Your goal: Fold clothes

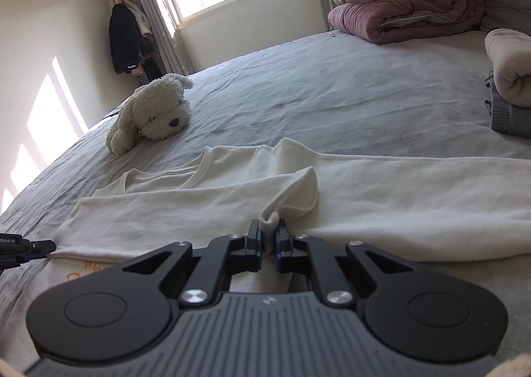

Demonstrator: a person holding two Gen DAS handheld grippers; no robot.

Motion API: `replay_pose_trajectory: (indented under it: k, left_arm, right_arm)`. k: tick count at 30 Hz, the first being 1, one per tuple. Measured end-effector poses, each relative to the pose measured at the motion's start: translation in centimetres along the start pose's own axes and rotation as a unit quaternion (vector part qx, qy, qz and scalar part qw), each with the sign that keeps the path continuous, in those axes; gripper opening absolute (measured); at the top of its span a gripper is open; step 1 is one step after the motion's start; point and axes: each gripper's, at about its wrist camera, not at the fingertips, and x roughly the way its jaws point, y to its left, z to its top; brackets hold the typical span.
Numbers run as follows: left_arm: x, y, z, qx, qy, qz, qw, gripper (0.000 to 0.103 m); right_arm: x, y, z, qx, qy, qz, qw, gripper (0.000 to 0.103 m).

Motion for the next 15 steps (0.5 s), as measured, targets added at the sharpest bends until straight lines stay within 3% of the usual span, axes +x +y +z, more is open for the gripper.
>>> replay_pose_trajectory:
  k: [2,4,7,9,11,14,15]
  left_arm:
    - [-0.3,0.1,0.1,0.005,-0.009,0.007,0.9999,0.011]
    - [0.5,0.4,-0.3,0.009,0.010,0.014,0.9998,0.012]
    - [0.7,-0.3,-1.2,0.055,0.003,0.032,0.9980,0.018]
    - [0.6,-1.0,-1.2,0.078,-0.001,0.048,0.9958,0.025]
    - [0.1,-1.3,-0.8,0.075,-0.015,0.066,0.9949,0.038]
    - [-1.1,-1.4,-0.1,0.049,-0.055,0.072,0.9946,0.045]
    - [-1.5,-1.5,0.1,0.043,-0.069,0.070,0.9942,0.046]
  right_arm:
    - [-0.3,0.2,0.2,0.001,-0.006,0.003,1.000,0.009]
    - [0.1,0.3,0.0,-0.011,0.007,-0.001,1.000,0.008]
    - [0.7,0.0,-0.4,-0.018,0.027,-0.005,0.999,0.005]
    - [0.5,0.1,0.0,-0.021,0.036,-0.004,0.999,0.007]
    - [0.0,0.1,0.2,-0.017,0.043,-0.003,0.999,0.009]
    - [-1.2,0.3,0.7,-0.008,0.045,-0.006,0.999,0.026]
    - [-1.8,0.6,0.8,-0.014,0.033,-0.022,0.999,0.035]
